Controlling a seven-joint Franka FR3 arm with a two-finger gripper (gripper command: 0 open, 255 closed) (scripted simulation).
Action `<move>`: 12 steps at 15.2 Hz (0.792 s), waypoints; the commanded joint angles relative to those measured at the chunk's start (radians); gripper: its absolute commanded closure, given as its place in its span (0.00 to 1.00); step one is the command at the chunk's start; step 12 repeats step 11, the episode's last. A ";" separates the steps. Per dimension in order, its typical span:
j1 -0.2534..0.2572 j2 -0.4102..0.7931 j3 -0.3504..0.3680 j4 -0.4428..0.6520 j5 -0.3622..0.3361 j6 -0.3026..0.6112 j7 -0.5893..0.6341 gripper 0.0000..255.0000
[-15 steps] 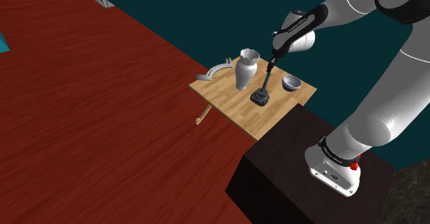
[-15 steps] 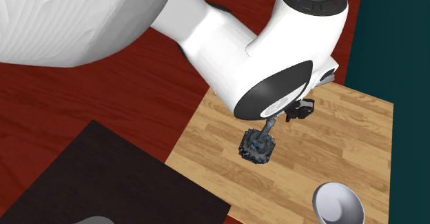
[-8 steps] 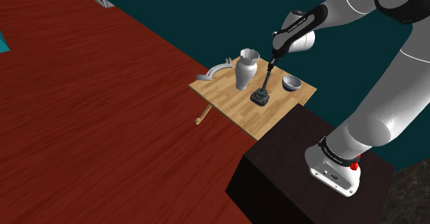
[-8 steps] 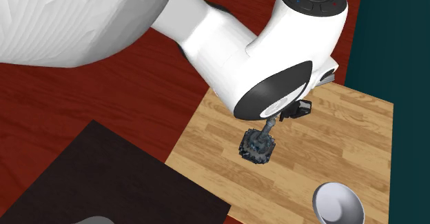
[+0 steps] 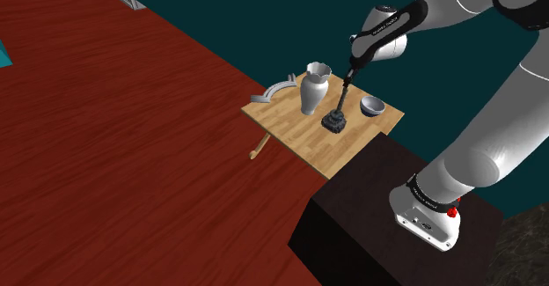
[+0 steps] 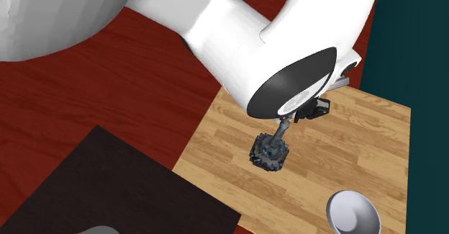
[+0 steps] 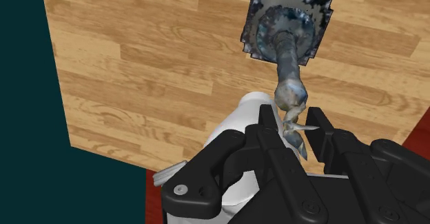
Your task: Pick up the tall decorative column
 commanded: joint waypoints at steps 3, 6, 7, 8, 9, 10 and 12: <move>0.005 -0.043 -0.006 0.015 -0.024 -0.056 0.015 1.00; 0.007 -0.075 -0.009 0.025 -0.040 -0.097 0.025 1.00; 0.007 -0.085 -0.009 0.029 -0.045 -0.110 0.028 1.00; 0.008 -0.095 -0.009 0.033 -0.050 -0.124 0.031 1.00; 0.008 -0.105 -0.010 0.038 -0.054 -0.137 0.033 1.00; 0.008 -0.107 -0.009 0.038 -0.055 -0.139 0.034 1.00; 0.008 -0.107 -0.009 0.038 -0.055 -0.139 0.034 1.00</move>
